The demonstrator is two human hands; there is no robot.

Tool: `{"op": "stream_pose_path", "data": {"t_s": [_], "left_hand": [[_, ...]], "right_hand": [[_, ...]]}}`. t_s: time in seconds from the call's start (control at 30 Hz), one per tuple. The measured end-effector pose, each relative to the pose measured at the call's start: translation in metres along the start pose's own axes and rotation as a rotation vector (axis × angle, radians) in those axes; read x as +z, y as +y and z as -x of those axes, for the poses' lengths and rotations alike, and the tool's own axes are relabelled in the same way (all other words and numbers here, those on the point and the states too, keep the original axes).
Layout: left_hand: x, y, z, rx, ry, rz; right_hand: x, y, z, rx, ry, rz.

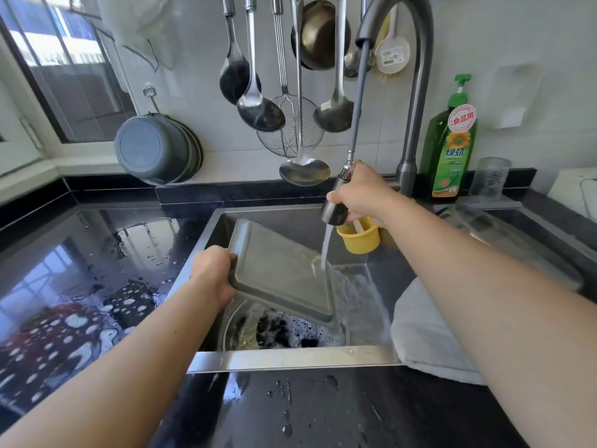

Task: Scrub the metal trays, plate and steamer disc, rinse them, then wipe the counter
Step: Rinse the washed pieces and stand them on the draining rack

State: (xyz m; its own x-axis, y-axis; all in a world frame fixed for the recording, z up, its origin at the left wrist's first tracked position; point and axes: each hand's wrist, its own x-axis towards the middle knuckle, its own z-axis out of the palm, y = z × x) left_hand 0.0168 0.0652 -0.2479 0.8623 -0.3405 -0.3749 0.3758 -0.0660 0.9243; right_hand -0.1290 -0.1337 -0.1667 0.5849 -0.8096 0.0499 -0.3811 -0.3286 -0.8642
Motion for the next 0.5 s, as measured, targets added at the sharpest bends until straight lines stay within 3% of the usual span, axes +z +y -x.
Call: {"op": "stream_pose_path", "data": {"t_s": [0.23,0.37,0.5], "left_hand": [[-0.002,-0.003,-0.007,0.015,-0.036,-0.090],[0.003,-0.005,-0.002,0.021,-0.097,-0.121],[0.004,-0.001,-0.003,0.043,-0.127,-0.108]], "right_hand": [[0.023,-0.019,0.002,-0.057,-0.153,-0.193],[0.037,-0.017,-0.010,-0.039,-0.051,-0.209],[0.025,-0.010,-0.017,-0.021,0.050,-0.021]]}}
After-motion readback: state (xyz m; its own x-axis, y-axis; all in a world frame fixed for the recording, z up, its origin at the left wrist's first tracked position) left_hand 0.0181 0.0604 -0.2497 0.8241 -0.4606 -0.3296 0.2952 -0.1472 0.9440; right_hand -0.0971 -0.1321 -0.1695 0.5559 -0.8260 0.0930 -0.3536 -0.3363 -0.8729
